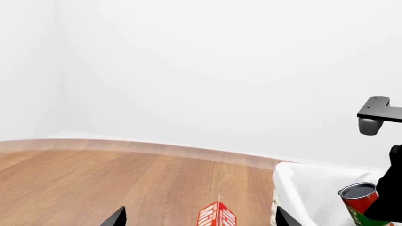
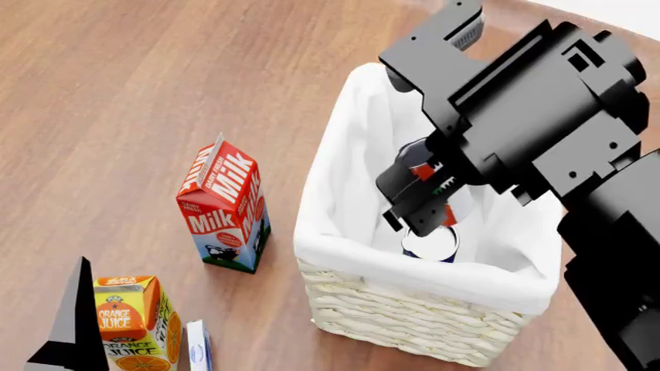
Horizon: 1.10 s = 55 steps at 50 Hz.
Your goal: Pick up the alphabet soup and the tomato sauce, and put them in the basket.
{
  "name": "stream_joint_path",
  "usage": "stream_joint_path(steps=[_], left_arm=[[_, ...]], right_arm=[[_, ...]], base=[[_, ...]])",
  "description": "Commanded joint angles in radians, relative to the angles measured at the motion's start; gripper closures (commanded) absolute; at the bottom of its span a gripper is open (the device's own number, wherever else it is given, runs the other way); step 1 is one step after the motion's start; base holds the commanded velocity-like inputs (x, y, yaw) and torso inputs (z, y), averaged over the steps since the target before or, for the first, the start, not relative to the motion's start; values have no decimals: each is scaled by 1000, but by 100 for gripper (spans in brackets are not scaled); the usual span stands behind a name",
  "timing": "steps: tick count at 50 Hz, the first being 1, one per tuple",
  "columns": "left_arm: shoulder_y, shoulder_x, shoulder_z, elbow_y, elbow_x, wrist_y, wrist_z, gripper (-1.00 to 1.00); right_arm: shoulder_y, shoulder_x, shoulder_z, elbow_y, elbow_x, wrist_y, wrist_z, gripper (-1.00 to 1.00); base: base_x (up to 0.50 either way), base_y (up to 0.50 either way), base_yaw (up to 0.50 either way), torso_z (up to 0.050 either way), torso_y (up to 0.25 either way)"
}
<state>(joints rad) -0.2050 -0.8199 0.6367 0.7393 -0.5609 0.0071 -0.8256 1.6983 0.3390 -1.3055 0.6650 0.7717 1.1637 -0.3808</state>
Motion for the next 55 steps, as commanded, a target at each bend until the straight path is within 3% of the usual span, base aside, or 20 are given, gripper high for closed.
stream_joint_path(steps=[1, 55], left_arm=[[2, 1, 0, -5, 0, 3, 3, -100], [6, 13, 3, -35, 5, 8, 14, -100]], right_arm=[[-12, -11, -1, 26, -16, -28, -8, 100], [-81, -95, -16, 221, -74, -176, -30, 100]], base=[[0, 0, 0, 0, 0], [0, 0, 0, 0, 0]])
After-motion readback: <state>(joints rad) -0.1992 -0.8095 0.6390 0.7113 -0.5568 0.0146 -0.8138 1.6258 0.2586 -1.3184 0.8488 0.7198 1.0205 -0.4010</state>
